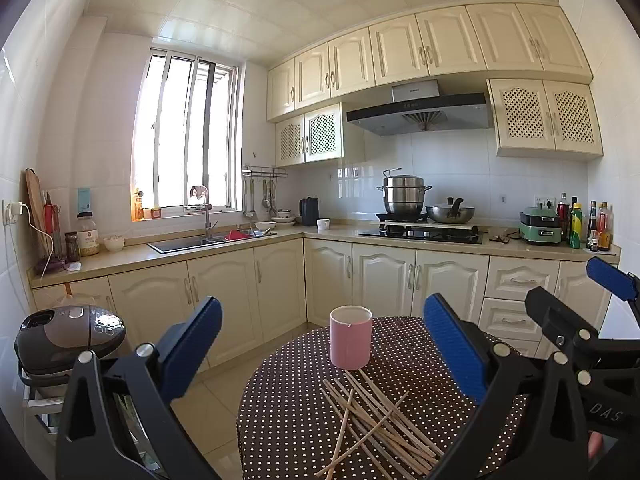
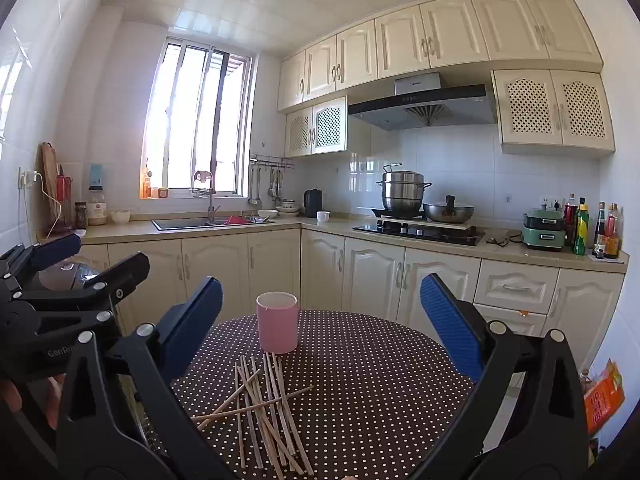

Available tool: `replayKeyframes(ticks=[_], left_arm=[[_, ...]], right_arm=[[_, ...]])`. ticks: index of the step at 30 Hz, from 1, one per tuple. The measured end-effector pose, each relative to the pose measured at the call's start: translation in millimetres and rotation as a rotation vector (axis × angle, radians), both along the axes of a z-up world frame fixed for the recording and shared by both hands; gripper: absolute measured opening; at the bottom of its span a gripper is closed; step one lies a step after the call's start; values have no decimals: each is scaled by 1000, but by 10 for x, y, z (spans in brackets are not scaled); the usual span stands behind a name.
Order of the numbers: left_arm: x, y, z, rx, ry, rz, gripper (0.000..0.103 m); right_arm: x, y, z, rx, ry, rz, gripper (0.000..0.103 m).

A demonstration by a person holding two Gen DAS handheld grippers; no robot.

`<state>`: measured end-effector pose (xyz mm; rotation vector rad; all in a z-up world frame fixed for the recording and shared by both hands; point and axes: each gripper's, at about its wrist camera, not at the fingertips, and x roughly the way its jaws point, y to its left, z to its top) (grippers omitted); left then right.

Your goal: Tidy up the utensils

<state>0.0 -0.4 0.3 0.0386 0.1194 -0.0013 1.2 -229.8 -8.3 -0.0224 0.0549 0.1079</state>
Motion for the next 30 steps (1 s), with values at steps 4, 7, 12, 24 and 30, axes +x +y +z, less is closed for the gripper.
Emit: replayKeyframes(ticks=[4,7,12,24,30], left_arm=[[-2,-1,0,0,1,0,99],[10,-32,-109,1,1,1,99],[13,-31,-106,0,3,0,99],[27,-51,-141,1,5,1,99],[26,-53,-150,0,6,1,99]], right_arm=[[2,1,8,0,2,0,97],[7,11,-84,2,5,-3,97],[11,7,-83,2,7,-2,97],[14,5,-118,3,10,-3,97],[-4,-1,-110,4,13,-2,97]])
